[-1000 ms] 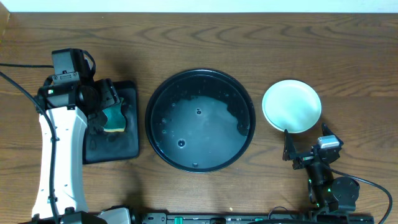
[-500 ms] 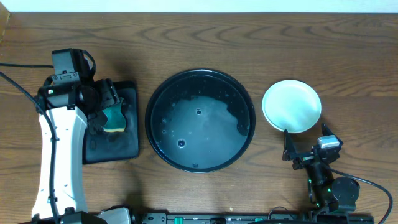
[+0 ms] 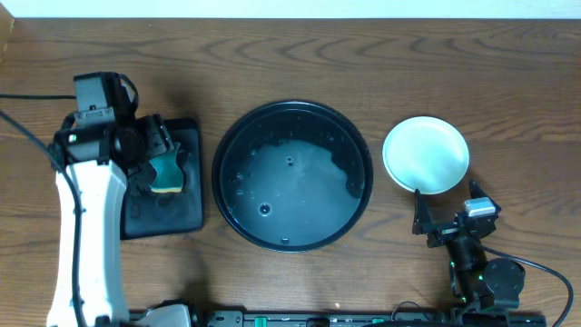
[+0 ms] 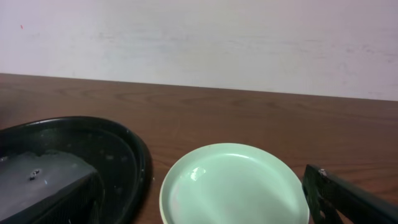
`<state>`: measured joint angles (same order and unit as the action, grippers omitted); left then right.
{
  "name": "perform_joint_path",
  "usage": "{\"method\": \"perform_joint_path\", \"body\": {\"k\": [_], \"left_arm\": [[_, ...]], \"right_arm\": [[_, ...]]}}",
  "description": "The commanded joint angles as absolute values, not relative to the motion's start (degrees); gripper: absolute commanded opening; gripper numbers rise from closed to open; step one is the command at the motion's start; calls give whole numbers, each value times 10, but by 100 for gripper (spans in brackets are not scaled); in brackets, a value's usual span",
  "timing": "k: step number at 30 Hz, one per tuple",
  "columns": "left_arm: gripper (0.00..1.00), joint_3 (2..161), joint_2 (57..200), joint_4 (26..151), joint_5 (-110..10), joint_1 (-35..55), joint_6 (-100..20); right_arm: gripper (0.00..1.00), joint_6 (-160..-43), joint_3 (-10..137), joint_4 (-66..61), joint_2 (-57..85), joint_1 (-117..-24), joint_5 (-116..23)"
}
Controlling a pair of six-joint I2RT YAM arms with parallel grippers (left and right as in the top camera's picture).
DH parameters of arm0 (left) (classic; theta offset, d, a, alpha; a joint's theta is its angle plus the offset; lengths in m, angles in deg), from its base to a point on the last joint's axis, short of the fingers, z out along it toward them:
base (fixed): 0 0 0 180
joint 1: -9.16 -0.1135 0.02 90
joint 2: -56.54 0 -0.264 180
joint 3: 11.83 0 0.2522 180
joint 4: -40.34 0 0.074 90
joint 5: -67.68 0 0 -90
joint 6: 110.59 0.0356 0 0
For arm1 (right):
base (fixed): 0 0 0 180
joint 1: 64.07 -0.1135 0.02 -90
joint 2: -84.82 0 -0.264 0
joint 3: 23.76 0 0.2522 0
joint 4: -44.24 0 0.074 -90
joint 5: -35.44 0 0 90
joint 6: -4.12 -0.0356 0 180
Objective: Clean dirty plates on tray and stack at the side
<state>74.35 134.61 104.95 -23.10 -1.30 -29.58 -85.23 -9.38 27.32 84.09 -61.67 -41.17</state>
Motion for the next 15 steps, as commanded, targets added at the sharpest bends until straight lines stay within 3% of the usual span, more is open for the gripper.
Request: {"method": "perform_joint_path", "body": {"k": [1, 8, 15], "left_arm": [[77, 704, 1269, 1015, -217, 6, -286], [77, 536, 1087, 805, -220, 87, -181], [77, 373, 923, 698, -276, 96, -123]], "right_arm": [[99, -858, -97, 274, 845, -612, -406], [99, -858, -97, 274, 845, -612, -406], [99, -858, -97, 274, 845, -612, -406]]}}
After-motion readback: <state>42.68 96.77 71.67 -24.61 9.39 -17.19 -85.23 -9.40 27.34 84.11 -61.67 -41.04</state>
